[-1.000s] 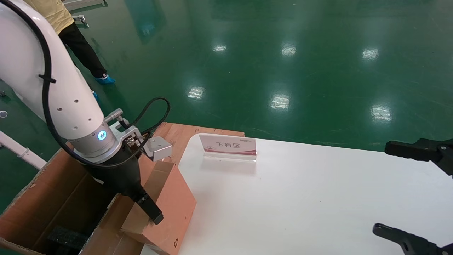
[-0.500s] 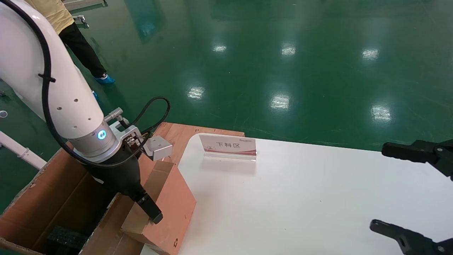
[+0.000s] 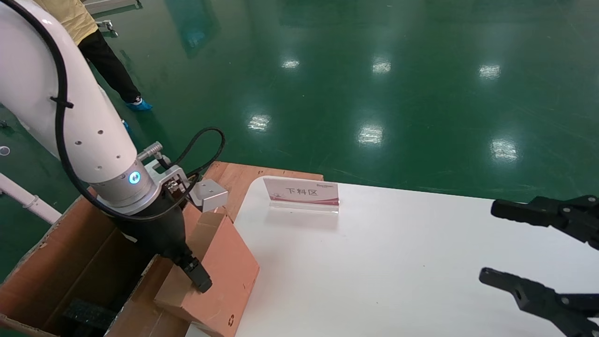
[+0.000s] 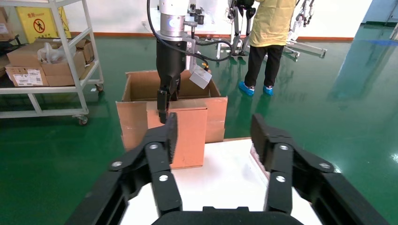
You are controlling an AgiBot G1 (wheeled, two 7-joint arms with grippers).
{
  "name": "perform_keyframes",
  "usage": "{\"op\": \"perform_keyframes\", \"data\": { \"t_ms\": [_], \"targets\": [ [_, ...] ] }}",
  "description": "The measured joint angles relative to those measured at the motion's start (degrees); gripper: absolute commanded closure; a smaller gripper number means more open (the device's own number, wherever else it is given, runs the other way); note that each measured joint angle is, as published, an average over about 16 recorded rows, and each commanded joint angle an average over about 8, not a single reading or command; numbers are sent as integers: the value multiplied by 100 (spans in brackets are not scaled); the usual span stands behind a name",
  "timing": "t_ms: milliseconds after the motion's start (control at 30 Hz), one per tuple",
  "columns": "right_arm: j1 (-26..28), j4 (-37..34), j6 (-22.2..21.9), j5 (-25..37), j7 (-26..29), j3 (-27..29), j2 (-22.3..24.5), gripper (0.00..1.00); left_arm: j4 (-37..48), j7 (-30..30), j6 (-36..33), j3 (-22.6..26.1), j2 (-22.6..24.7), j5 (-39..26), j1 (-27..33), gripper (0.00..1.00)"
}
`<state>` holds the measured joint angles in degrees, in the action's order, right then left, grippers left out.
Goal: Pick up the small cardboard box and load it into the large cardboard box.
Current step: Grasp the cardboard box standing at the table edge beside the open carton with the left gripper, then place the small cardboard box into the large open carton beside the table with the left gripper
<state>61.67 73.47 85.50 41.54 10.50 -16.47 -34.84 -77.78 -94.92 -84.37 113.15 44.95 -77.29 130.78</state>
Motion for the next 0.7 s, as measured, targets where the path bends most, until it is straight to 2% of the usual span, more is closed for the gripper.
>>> {"op": "perform_keyframes", "data": {
  "t_ms": [400, 533, 700],
  "targets": [
    [1, -1, 0, 0, 0, -1, 0, 100, 50, 34, -68, -50, -16, 6, 155, 100],
    [1, -2, 1, 0, -1, -2, 0, 100, 79, 52, -201, -144, -67, 10, 548, 100],
    [2, -4, 1, -1, -2, -3, 0, 100, 142, 97, -393, -276, -130, 28, 1369, 100]
  ]
}}
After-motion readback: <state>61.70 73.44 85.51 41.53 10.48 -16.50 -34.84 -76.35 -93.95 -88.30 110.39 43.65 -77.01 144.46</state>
